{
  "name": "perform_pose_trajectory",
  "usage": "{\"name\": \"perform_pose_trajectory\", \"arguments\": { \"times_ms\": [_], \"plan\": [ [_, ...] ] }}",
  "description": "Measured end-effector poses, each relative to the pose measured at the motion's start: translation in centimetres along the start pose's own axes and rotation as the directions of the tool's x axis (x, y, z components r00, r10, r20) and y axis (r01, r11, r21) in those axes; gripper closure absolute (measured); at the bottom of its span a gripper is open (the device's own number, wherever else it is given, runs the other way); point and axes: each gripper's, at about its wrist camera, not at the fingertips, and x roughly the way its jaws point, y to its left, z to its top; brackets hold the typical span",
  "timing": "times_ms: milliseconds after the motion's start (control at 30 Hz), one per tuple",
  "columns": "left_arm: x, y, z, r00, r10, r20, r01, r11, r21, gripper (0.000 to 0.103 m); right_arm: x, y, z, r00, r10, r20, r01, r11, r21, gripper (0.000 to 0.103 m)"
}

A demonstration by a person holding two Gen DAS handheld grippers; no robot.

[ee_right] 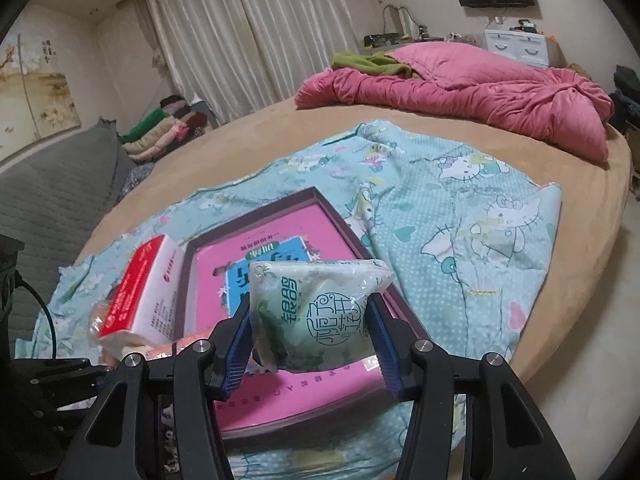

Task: Organize soft objects
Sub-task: 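Carry the pink packet and green tissue pack over the pink book box with both tools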

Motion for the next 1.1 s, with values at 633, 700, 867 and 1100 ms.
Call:
{"name": "perform_pose_trajectory", "arguments": {
  "times_ms": [633,700,867,1100],
  "plan": [
    [2.3,-0.7,-0.8,0.999,-0.019,-0.038,0.019,1.000,0.008,0.084,3.3,-0.8,-1.3,0.994,-0.044,-0.101,0.043,0.999,-0.008,0.047],
    [2.4,-0.7,-0.8,0.999,-0.019,-0.040,0.019,1.000,0.006,0.084,3.5,-0.9,-1.5,0.993,-0.037,-0.113,0.038,0.999,0.000,0.046],
    [2.6,-0.7,-0.9,0.999,-0.033,-0.041,0.033,0.999,-0.004,0.084,4.1,-1.4,-2.0,0.992,-0.018,-0.128,0.021,1.000,0.023,0.044],
    [3.1,-0.7,-0.9,0.998,-0.033,-0.051,0.033,0.999,0.002,0.083,4.4,-1.5,-2.1,0.991,0.017,-0.133,-0.012,0.999,0.043,0.042]
  ]
}}
